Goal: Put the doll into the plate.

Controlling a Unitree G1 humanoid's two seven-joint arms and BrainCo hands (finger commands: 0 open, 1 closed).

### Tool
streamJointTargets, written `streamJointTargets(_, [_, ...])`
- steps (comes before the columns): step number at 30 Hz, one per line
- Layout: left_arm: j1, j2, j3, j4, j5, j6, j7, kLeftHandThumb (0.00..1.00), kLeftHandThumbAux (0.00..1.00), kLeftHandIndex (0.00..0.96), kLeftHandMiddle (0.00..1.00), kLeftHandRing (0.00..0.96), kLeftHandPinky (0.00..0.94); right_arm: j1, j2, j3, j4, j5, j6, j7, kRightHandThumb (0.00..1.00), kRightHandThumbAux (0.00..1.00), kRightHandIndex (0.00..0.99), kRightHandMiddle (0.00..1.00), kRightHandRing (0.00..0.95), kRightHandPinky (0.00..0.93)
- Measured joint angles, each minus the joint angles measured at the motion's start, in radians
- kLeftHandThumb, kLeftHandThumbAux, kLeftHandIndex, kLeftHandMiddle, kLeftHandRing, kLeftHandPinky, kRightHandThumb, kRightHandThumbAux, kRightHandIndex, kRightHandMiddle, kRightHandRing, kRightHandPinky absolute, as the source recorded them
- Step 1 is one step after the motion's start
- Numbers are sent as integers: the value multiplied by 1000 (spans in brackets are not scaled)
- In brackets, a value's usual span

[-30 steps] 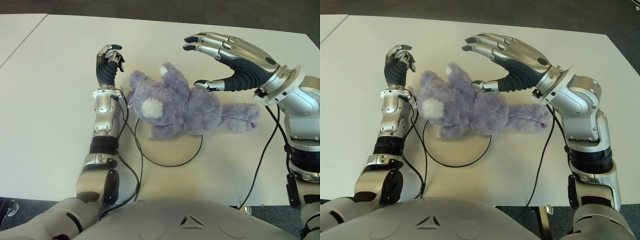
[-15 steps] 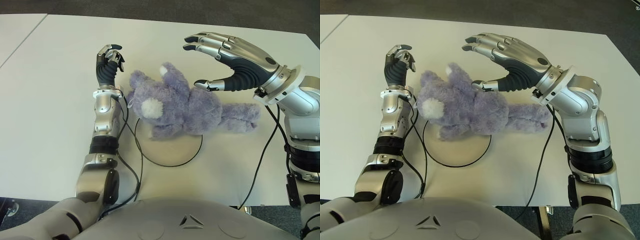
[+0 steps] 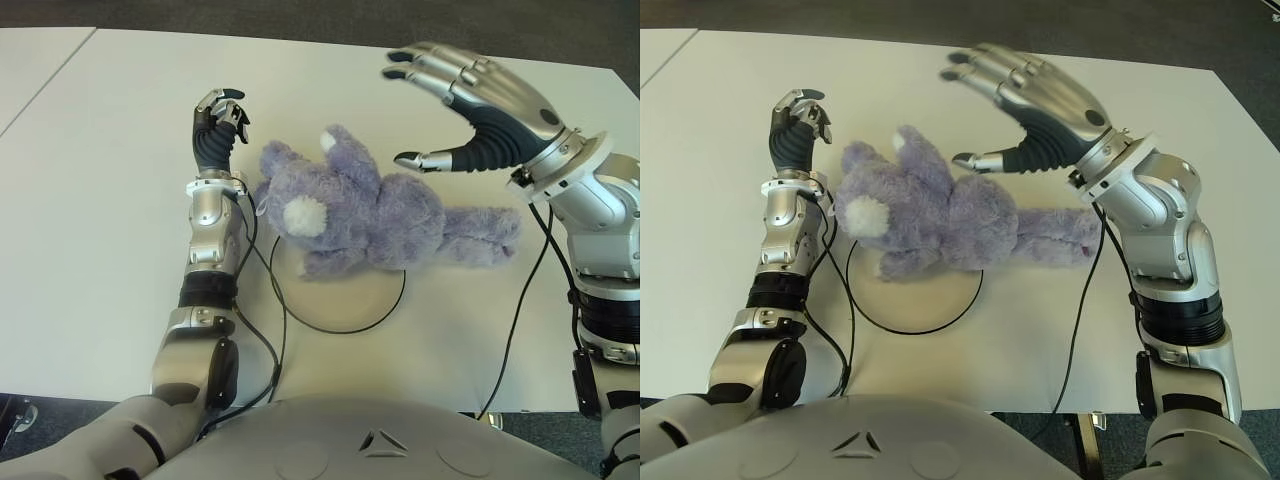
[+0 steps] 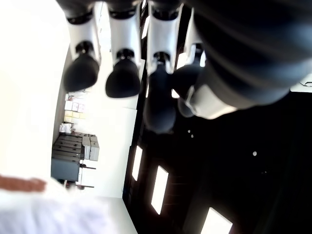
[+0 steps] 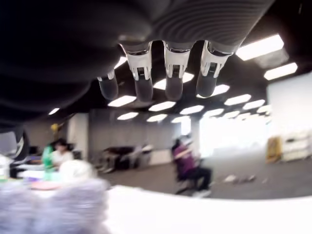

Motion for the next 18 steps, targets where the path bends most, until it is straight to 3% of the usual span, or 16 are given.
streamJointTargets(5, [0,2,1,0,0,0,0,718,698,446,803,794,763,18,1,7,168,-110,-21,-147,85,471,0,0,0,0])
streamJointTargets(18, [-2,4,0,2,0,0,0,719,698,446,799,791,763,-4,15,56,287,-158,-103,-262,93,496,0,0,0,0])
